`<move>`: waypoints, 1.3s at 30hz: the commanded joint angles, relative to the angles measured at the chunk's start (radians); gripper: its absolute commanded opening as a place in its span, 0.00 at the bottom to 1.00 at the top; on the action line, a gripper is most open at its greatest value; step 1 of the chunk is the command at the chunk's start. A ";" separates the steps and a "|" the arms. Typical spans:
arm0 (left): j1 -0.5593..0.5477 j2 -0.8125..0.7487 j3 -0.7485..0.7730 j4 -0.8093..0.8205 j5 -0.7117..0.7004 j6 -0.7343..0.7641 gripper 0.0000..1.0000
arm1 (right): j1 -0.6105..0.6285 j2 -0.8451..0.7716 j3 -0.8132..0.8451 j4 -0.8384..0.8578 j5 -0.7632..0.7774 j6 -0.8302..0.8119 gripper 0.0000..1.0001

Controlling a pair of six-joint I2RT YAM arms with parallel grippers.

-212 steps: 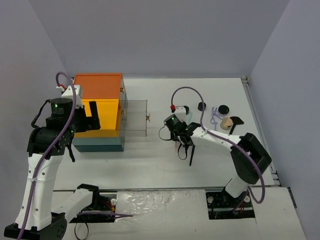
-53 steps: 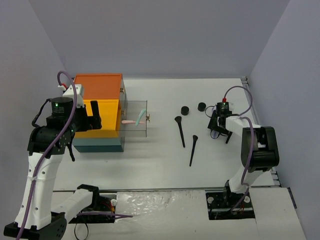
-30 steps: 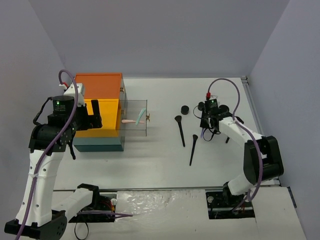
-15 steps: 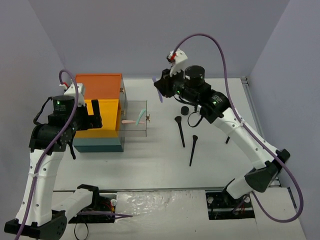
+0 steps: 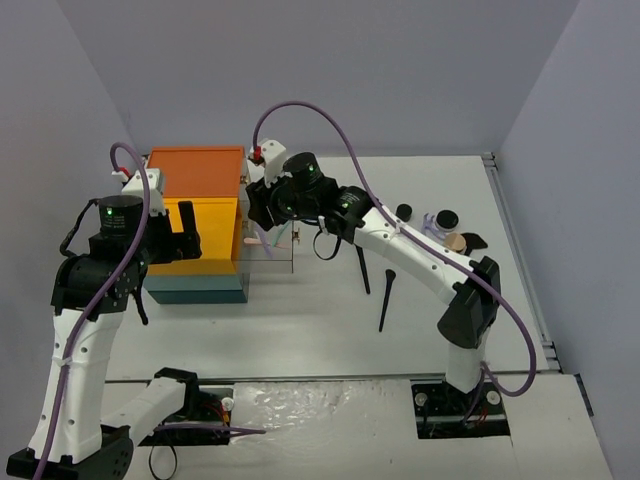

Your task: Organize the makeup

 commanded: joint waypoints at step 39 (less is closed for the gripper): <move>-0.006 0.038 0.056 0.038 -0.013 0.004 0.97 | -0.786 0.128 -0.616 0.244 0.322 0.225 0.52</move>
